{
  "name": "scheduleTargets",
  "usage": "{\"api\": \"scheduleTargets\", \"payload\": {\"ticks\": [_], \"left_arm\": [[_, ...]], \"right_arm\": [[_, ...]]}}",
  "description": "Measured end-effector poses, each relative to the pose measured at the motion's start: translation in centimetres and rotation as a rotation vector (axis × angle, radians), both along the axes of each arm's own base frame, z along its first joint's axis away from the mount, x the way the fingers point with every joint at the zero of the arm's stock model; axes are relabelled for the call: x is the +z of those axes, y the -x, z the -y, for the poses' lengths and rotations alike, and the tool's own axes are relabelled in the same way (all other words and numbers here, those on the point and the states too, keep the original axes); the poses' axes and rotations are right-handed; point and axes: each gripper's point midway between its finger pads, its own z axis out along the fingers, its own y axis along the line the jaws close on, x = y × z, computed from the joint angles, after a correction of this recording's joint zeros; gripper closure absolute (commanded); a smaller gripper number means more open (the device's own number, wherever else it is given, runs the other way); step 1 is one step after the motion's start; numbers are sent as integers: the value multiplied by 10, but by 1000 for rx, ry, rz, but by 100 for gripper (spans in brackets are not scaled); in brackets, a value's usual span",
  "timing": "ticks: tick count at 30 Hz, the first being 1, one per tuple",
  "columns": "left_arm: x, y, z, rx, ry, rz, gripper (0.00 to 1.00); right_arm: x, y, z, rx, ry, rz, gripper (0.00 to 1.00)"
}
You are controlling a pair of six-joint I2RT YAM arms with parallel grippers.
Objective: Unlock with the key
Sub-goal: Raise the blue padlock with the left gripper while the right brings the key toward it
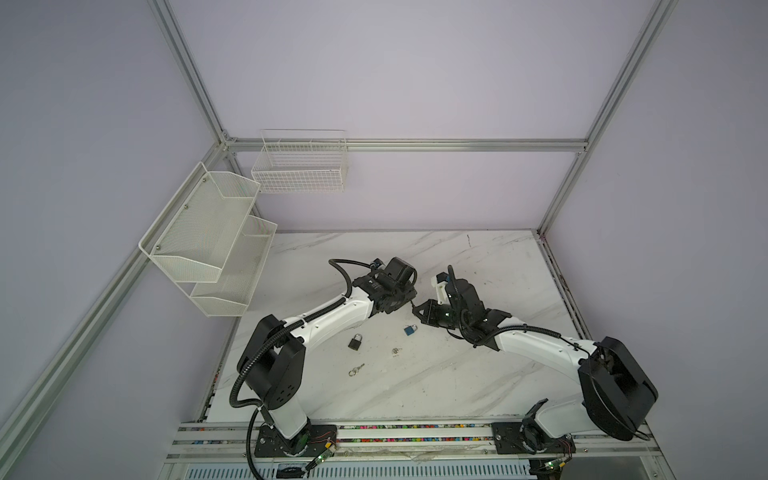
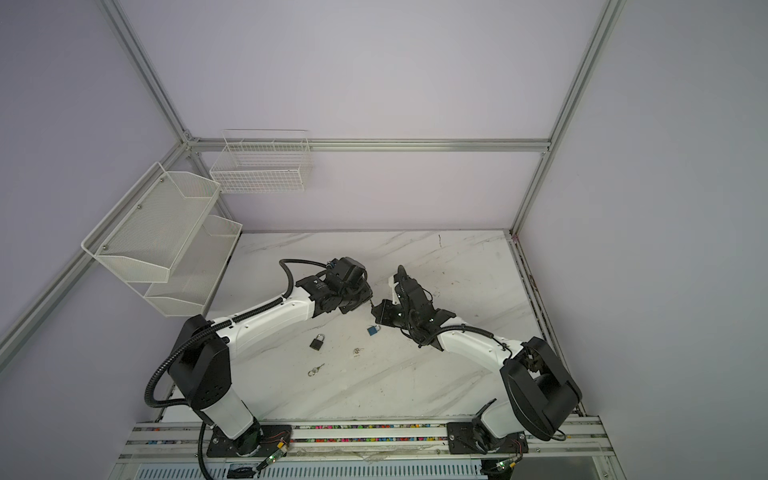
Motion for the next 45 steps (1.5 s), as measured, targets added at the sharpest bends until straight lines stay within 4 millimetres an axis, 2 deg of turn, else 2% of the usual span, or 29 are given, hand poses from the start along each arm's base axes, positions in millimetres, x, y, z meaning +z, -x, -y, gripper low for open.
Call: {"api": "scheduleTargets", "payload": {"ticks": [27, 45], "left_arm": [[5, 0, -3, 12, 3, 10, 85], [6, -1, -2, 32, 25, 3, 86]], "right_arm": [[-1, -3, -6, 4, -15, 13, 100], [5, -8, -7, -21, 10, 34, 100]]}}
